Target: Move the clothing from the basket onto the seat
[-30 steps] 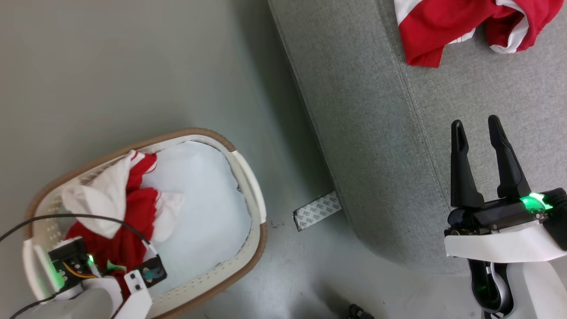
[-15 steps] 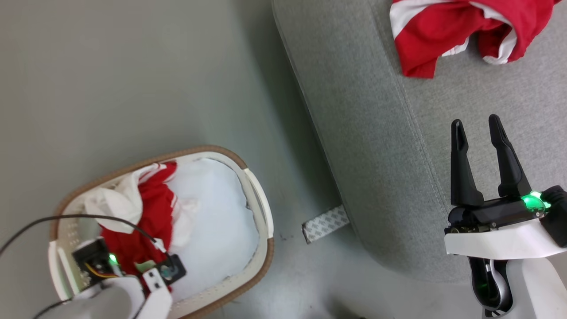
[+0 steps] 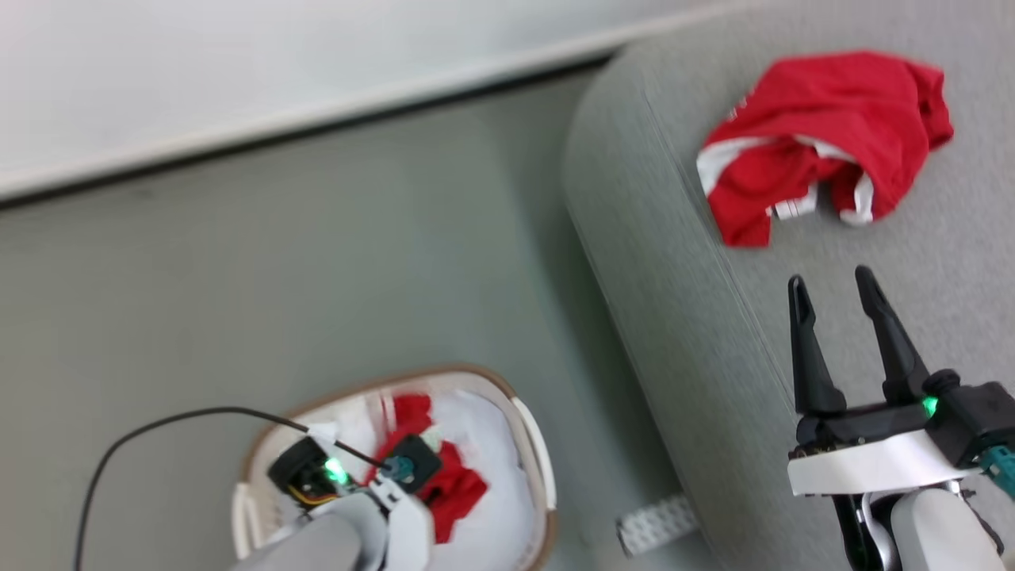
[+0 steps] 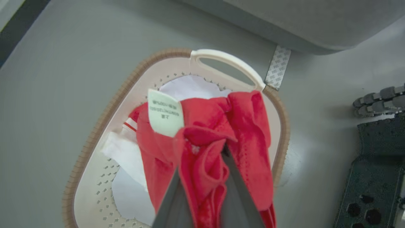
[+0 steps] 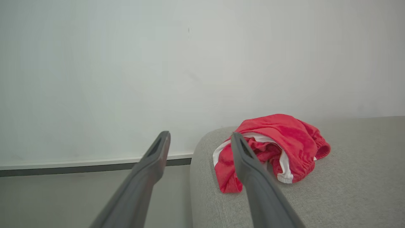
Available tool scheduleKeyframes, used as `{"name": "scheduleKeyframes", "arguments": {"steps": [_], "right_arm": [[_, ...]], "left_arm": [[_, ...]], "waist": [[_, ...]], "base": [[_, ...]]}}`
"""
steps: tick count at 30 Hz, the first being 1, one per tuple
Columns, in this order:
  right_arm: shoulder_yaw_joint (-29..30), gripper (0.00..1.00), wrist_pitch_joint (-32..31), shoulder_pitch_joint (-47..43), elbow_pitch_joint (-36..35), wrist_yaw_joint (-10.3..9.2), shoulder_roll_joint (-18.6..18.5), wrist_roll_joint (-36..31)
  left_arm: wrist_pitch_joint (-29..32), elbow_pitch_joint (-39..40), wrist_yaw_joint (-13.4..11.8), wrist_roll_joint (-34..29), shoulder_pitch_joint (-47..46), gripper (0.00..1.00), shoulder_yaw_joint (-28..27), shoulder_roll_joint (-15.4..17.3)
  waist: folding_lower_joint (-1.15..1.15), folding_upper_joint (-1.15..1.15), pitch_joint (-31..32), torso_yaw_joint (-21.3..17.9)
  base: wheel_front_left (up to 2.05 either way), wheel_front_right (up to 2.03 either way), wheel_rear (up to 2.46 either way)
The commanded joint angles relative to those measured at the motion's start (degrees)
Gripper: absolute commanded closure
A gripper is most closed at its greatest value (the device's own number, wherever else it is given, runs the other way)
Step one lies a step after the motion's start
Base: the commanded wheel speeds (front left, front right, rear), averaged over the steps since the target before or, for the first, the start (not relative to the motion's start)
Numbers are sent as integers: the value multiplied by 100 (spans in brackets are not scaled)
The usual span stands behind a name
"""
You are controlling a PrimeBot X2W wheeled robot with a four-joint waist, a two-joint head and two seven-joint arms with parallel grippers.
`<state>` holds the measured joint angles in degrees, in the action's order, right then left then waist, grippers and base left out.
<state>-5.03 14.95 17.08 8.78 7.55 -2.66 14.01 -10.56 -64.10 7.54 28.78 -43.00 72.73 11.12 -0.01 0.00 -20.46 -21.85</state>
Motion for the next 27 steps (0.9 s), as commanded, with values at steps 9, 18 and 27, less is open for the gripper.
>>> {"name": "scheduleKeyframes", "arguments": {"steps": [9, 18, 27], "right_arm": [[22, 0, 13, -284, 289, -13, -20, -270], [-18, 0, 13, -474, 363, -13, -19, -238], [-216, 0, 13, -547, 430, -13, -17, -108]], "left_arm": [[-371, 583, -5, 1215, 290, 100, -380, -221], [-464, 1468, -72, 1477, 176, 100, -1052, -99], [-459, 3105, -344, 1251, 38, 100, -1863, 384]], "waist": [[1, 0, 1332, 941], [1, 0, 1697, 1356], [1, 0, 1824, 1587]], "base": [[0, 0, 0], [0, 0, 0], [0, 0, 0]]}}
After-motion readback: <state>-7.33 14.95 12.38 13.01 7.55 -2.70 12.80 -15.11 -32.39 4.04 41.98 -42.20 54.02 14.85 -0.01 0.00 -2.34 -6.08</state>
